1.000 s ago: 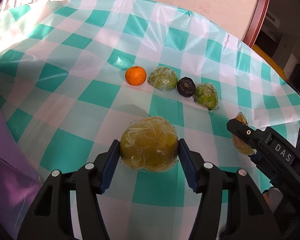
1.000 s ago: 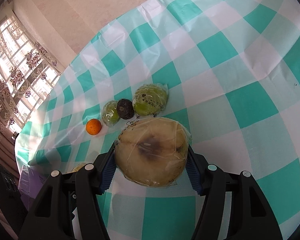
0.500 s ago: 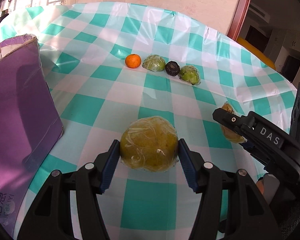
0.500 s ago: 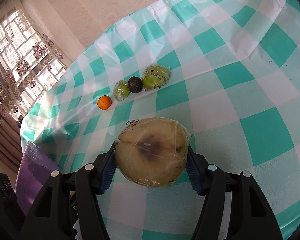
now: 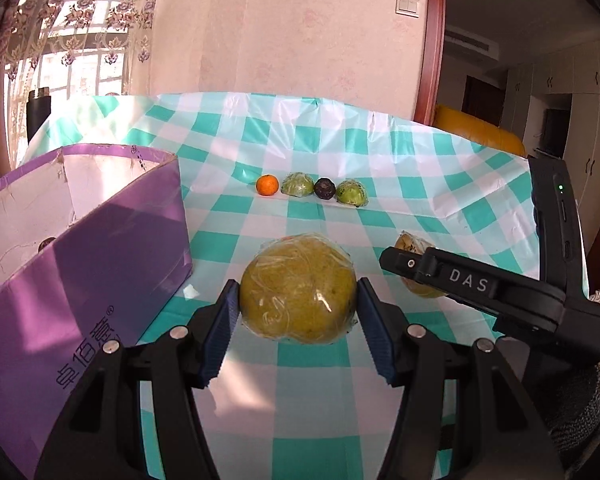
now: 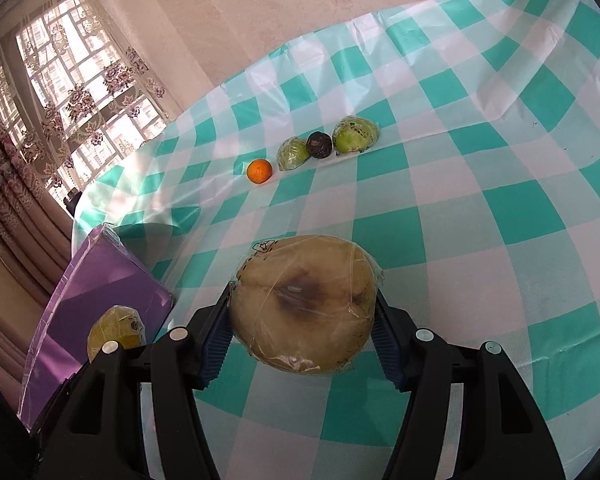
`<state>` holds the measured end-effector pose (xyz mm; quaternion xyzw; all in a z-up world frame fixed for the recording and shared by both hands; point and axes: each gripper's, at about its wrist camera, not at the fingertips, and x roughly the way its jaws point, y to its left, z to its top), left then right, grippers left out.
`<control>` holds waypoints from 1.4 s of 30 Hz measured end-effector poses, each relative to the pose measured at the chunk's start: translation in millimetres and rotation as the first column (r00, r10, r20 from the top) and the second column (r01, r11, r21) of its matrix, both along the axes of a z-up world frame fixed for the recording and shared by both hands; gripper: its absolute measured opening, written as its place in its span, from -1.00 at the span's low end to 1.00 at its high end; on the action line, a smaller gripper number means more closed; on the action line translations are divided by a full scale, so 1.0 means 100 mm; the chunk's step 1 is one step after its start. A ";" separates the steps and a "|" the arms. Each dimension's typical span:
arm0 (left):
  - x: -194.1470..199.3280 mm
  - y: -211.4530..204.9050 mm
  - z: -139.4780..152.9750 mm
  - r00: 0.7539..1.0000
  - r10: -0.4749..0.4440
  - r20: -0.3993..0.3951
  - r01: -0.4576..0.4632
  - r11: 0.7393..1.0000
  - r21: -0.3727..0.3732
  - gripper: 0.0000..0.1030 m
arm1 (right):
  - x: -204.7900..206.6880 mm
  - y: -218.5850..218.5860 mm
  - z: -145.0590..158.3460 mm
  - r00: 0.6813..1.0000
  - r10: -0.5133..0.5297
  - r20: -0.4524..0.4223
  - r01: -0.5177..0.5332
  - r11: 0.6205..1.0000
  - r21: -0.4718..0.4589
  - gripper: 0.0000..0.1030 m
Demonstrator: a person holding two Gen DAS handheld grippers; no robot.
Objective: Organize fruits
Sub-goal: 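Carry both bagged fruits into the purple box and open both grippers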
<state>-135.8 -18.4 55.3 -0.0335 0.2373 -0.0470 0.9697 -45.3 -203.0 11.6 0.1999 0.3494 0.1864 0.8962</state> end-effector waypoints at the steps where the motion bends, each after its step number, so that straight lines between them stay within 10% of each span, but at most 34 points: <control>1: -0.09 0.00 0.07 1.000 -0.003 0.027 0.002 1.000 0.016 0.14 | -0.03 0.05 0.04 1.000 0.015 0.008 -0.015 1.000 0.002 0.18; 10: -0.57 0.63 0.59 0.980 0.177 0.090 -0.180 0.983 0.026 0.15 | -0.34 0.77 0.64 0.973 0.195 0.124 -0.189 0.980 -0.056 0.18; 19: -0.74 1.64 0.81 0.909 0.415 -0.043 -0.416 0.909 -0.007 0.15 | -0.59 1.68 1.06 0.906 0.376 0.195 -0.346 0.922 -0.172 0.18; 32: -0.49 2.39 0.52 0.802 0.555 -0.222 -0.517 0.831 0.207 0.15 | -0.52 3.02 0.70 0.847 0.531 0.020 -0.431 0.709 -0.559 0.18; 37: -0.44 2.49 0.45 0.790 0.555 -0.262 -0.513 0.831 0.213 0.16 | -0.57 3.27 0.47 0.829 0.557 -0.042 -0.434 0.596 -0.675 0.20; 42: -0.38 2.55 0.39 0.789 0.525 -0.318 -0.488 0.851 0.193 0.17 | -0.55 3.26 0.46 0.821 0.568 -0.065 -0.455 0.580 -0.675 0.35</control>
